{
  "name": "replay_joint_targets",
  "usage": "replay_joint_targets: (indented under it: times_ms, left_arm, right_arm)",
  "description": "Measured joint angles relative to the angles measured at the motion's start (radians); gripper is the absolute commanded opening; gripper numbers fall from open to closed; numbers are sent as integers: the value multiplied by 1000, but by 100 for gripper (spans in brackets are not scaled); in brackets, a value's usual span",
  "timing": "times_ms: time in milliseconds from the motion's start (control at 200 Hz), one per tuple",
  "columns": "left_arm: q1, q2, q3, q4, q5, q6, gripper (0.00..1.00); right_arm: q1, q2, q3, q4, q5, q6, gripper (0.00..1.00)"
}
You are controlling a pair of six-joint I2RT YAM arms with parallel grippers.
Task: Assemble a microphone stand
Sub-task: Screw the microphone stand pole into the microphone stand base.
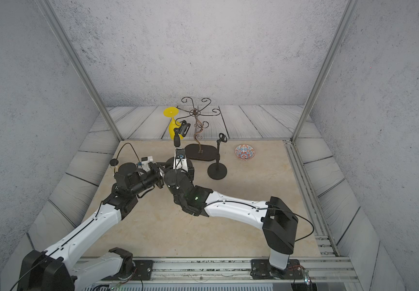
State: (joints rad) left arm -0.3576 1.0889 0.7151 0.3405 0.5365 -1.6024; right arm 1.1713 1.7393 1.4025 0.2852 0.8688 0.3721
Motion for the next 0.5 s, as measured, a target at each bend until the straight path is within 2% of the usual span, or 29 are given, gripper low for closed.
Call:
replay_joint_targets:
  times_ms: [65, 190, 335, 415, 500]
  left_arm:
    - [3, -1, 0, -7, -7, 3, 0]
    - [-3, -1, -1, -6, 8, 4, 0]
    - [-11, -2, -1, 7, 37, 0, 0]
    - [-11, -2, -1, 16, 48, -11, 0]
    - [-11, -3, 0, 28, 56, -21, 0]
  right_arm:
    - [-7, -33, -45, 11, -48, -11, 67]
    - [-44, -145, -159, 29, -258, -59, 70]
    - [-159, -260, -254, 35, -651, -103, 67]
    - [-284, -279, -283, 74, -903, -94, 65]
    - [-398, -278, -306, 112, -1105, -83, 65]
